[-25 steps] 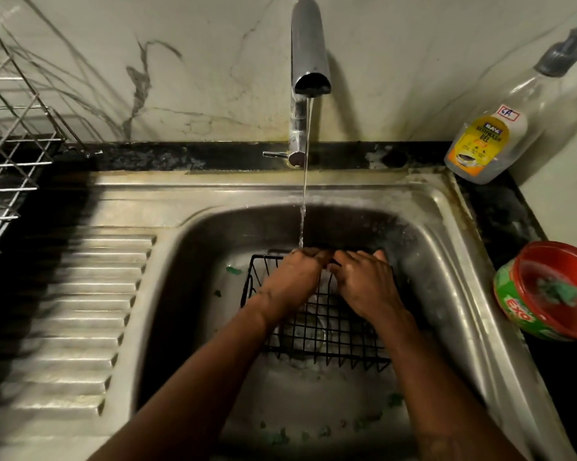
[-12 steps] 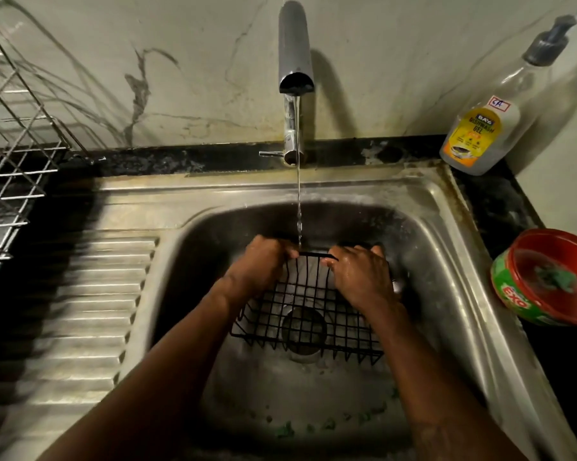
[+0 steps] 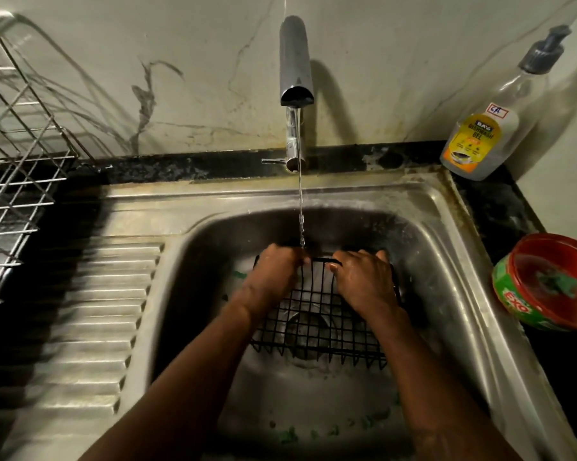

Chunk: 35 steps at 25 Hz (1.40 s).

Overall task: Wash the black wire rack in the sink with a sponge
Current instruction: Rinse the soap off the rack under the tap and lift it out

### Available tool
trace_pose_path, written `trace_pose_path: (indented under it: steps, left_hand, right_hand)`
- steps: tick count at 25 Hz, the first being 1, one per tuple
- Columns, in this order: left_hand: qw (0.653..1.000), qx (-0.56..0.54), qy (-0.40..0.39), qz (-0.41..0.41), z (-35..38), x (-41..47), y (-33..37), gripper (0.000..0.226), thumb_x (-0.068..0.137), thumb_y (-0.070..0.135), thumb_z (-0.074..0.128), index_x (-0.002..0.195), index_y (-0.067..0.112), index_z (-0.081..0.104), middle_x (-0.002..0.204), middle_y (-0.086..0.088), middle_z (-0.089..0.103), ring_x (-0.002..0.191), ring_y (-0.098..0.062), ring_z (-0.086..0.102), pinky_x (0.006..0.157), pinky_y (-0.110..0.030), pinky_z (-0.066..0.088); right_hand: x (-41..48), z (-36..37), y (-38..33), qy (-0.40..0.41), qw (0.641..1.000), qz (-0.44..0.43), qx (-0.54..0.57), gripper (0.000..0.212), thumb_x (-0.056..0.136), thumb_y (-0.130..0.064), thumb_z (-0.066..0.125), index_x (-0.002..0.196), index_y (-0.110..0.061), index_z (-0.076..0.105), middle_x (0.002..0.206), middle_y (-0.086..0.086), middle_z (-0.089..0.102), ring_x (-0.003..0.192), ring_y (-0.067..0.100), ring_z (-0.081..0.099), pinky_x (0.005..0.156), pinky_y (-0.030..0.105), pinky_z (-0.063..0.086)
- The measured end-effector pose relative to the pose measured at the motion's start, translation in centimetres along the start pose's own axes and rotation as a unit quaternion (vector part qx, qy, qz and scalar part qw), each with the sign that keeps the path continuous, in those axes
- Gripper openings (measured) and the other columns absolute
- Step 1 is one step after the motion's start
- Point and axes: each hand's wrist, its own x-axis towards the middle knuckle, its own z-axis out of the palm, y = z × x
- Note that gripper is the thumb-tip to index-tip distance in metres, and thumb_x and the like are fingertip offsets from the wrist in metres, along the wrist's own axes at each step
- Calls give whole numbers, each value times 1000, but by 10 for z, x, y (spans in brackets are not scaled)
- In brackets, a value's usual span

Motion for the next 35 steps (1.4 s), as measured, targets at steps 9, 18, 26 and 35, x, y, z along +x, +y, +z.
trace_pose_path:
  steps: [9,18,26,35]
  left_hand:
    - [999,10,-40,-15,-26,-10,-46,28,98,11,53,119,21,69,112,-3,70,100,-17,66,93,-34,55]
    - [995,-17,-48,84,10,8,21,29,93,6,54,114,22,67,109,-4,69,98,-20,64,90,-41,55]
    - [999,8,-25,45,4,-10,16,37,90,1,55,117,21,69,117,-6,69,106,-23,65,92,-35,53]
    - [997,-10,-58,44,-26,-15,-27,18,100,23,56,106,19,72,97,5,68,90,-14,64,87,-32,53]
  right_hand:
    - [4,-1,2,-8,1000,-1,2,19,96,-43,55,97,-28,65,100,-6,73,97,21,64,90,41,35]
    - [2,-2,-4,-15,1000,-8,22,23,102,-44,47,100,-28,64,103,-5,72,102,21,61,90,41,31]
    - [1,-1,-11,-19,999,-10,31,15,98,-38,57,106,-29,66,105,-4,73,102,22,61,92,41,31]
    - [5,-5,-21,-42,991,-55,118,22,99,-42,57,111,-26,68,116,-3,70,111,19,58,86,34,26]
